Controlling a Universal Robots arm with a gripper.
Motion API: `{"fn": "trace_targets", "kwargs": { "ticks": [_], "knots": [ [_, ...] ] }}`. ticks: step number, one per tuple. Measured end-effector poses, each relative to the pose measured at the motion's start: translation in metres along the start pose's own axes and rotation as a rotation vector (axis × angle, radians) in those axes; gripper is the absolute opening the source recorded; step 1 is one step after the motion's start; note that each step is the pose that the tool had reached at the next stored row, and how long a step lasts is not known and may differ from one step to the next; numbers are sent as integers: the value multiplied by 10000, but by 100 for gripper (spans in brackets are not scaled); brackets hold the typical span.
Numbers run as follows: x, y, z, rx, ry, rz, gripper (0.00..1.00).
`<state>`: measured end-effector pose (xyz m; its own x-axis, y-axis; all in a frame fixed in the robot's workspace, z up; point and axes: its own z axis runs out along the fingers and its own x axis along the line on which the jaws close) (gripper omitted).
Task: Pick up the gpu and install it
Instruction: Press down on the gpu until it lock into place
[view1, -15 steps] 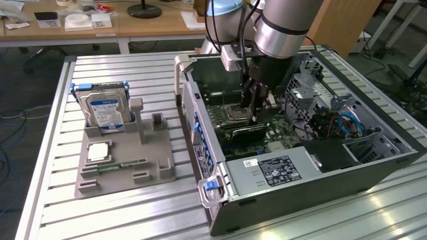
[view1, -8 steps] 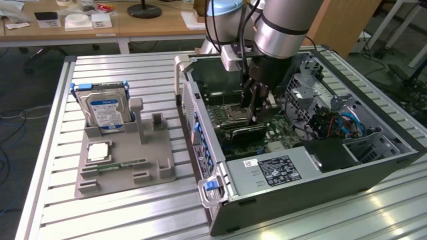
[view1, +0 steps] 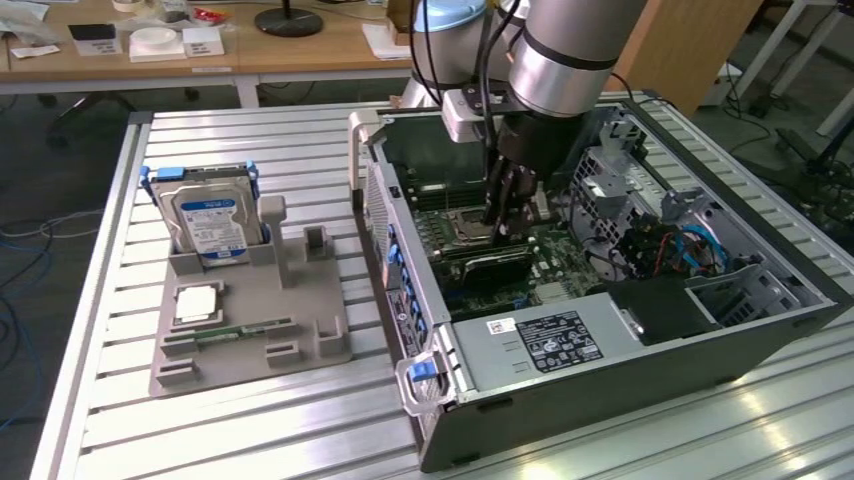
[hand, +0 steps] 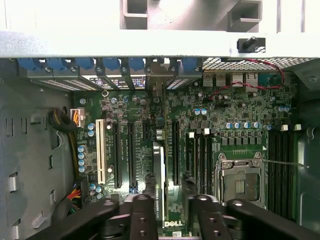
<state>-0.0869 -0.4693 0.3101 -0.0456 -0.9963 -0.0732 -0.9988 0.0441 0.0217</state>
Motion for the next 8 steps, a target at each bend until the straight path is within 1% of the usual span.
{"fn": "trace_targets", "kwargs": {
  "ticks": [1,4,6,7,8],
  "knots": [
    [0,0,0,0,0,0,33],
    [0,0,0,0,0,0,15],
    [0,0,0,0,0,0,15],
    [0,0,0,0,1,0,11],
    [0,0,0,0,1,0,11]
  ]
}}
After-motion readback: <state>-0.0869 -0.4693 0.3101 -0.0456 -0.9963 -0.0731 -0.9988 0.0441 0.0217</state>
